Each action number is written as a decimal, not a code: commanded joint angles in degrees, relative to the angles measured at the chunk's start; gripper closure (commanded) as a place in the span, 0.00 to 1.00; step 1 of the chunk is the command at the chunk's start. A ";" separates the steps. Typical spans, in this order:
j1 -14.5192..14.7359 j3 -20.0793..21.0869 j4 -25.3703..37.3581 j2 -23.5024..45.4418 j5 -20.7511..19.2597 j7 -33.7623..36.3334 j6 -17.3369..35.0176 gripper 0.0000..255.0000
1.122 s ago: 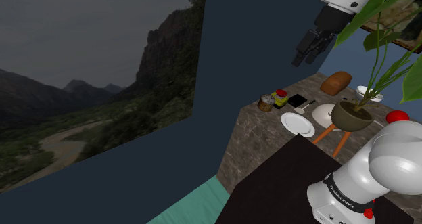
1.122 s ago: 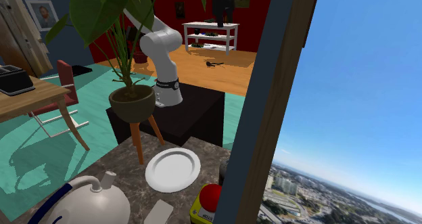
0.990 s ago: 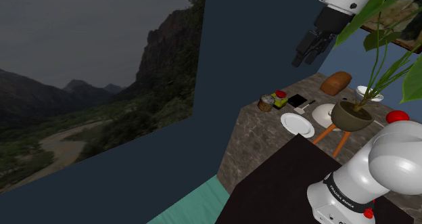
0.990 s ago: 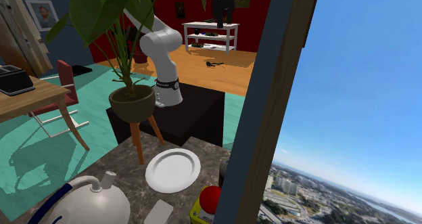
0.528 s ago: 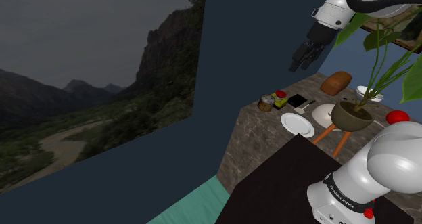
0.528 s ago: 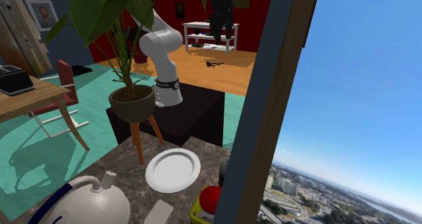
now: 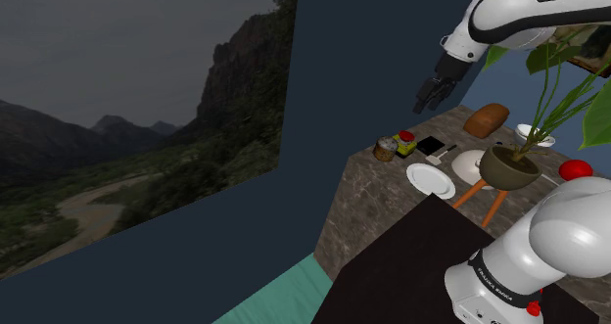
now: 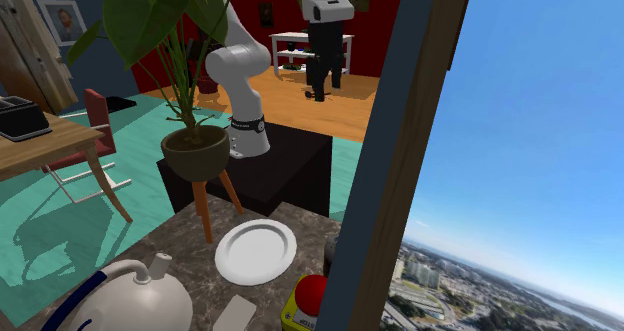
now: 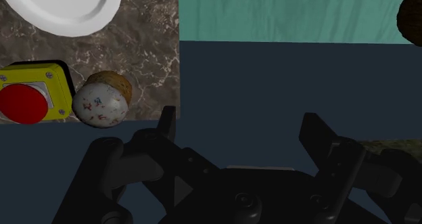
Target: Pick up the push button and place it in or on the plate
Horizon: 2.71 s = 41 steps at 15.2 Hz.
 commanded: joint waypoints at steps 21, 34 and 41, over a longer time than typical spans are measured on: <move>-8.05 -12.68 24.97 47.40 18.70 -31.99 13.08 0.00; -18.53 -8.79 45.10 69.16 25.90 -38.97 11.45 0.00; -18.90 -7.92 44.81 71.24 26.94 -39.56 13.75 0.00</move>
